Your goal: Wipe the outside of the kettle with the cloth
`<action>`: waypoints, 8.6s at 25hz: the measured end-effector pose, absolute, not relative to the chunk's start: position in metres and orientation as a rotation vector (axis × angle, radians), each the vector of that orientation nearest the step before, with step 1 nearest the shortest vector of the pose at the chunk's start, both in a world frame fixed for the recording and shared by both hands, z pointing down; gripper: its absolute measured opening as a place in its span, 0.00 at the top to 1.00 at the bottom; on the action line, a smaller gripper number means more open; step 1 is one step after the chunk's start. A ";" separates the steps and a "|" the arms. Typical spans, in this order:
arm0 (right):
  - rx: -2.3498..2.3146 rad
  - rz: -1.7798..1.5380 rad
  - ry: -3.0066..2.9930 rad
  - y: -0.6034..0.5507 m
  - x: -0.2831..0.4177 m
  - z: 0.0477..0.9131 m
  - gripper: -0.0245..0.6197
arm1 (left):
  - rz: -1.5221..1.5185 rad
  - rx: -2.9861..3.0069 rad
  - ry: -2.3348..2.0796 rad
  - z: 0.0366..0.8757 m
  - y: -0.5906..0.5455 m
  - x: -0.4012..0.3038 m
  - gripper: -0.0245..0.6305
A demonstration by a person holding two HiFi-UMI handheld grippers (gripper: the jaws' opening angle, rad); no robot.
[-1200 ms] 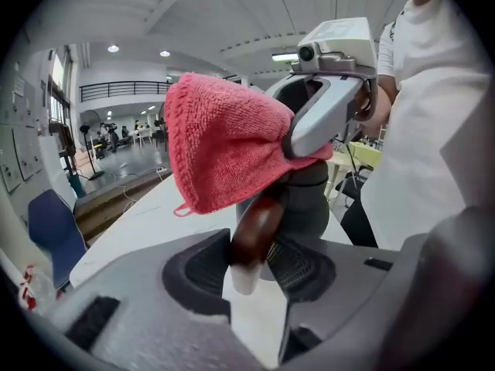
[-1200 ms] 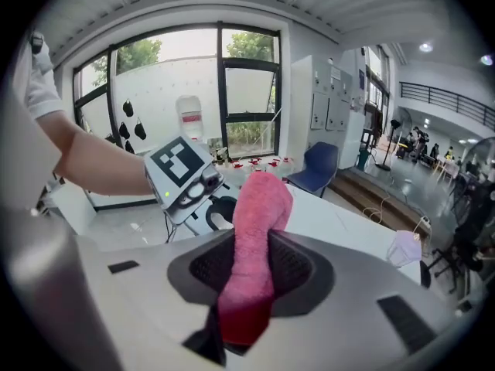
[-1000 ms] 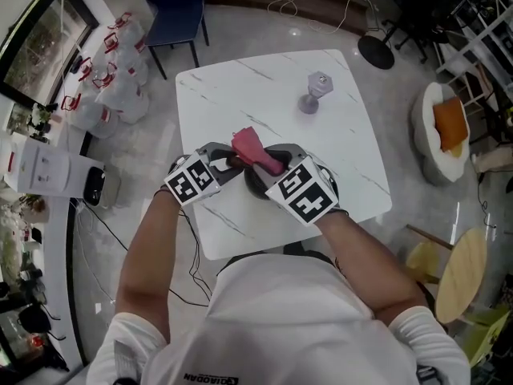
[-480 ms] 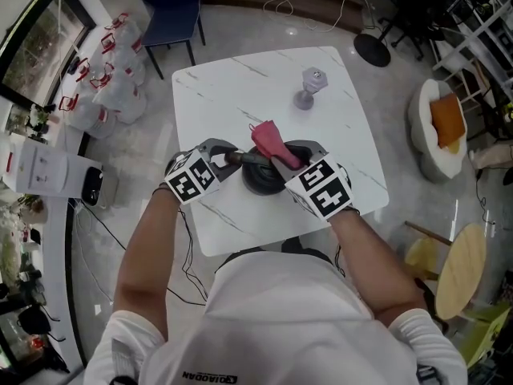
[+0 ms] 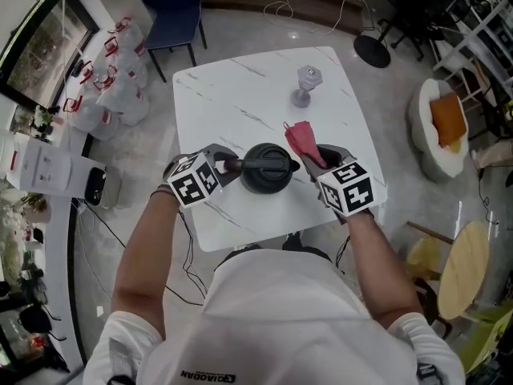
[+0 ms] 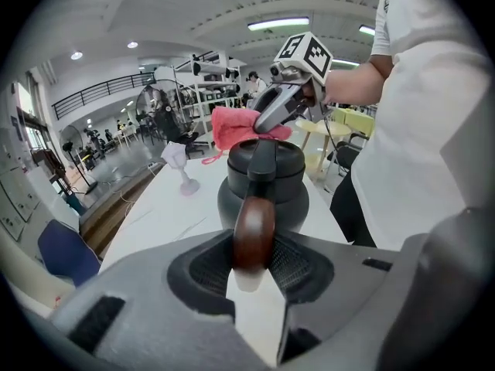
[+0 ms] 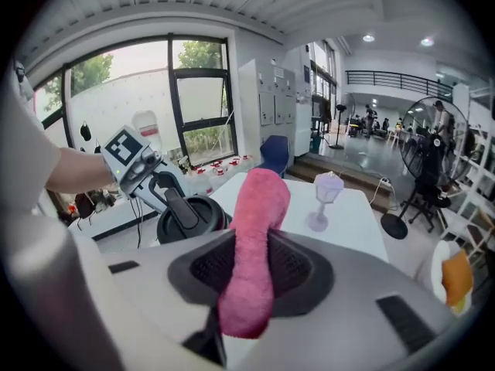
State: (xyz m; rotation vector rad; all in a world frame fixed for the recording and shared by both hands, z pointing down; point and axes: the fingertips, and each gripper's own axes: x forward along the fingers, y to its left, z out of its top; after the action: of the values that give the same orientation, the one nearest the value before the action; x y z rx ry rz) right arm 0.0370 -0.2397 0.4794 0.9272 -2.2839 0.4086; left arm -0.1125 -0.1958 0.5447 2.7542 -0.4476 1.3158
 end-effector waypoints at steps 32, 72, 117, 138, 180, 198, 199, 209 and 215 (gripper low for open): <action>0.339 -0.760 -2.145 -0.203 -0.091 0.478 0.78 | 0.587 2.294 -0.782 0.531 -0.216 -0.112 0.79; -0.145 -0.862 -1.904 -0.118 -0.063 0.623 0.79 | 0.418 2.190 -0.770 0.539 -0.229 -0.139 0.79; 0.839 1.192 -2.703 -0.224 -0.053 0.477 0.78 | 0.447 2.228 -1.078 0.563 -0.155 -0.136 0.79; 1.019 1.313 -2.407 -0.221 0.012 0.587 0.79 | 0.566 2.223 -1.076 0.582 -0.138 -0.144 0.79; 0.553 1.194 -2.680 -0.193 0.022 0.481 0.78 | 1.015 2.594 -0.911 0.588 -0.125 -0.132 0.79; 0.459 1.025 -2.609 -0.177 -0.023 0.498 0.78 | 1.208 2.695 -0.902 0.593 -0.121 -0.129 0.79; 0.471 1.028 -2.599 -0.178 -0.020 0.503 0.78 | 1.214 2.696 -0.900 0.594 -0.122 -0.129 0.79; 0.517 1.098 -2.467 -0.185 0.005 0.555 0.78 | 1.286 2.695 -0.897 0.597 -0.122 -0.132 0.79; 0.561 1.197 -2.426 -0.191 0.017 0.581 0.78 | 1.288 2.692 -0.911 0.596 -0.120 -0.131 0.80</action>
State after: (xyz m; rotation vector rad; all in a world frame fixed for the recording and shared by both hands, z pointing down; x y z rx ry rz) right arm 0.0174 -0.1915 0.5810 0.5606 -2.4264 1.1966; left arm -0.1312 -0.1203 0.5961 2.6922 -0.9114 1.2883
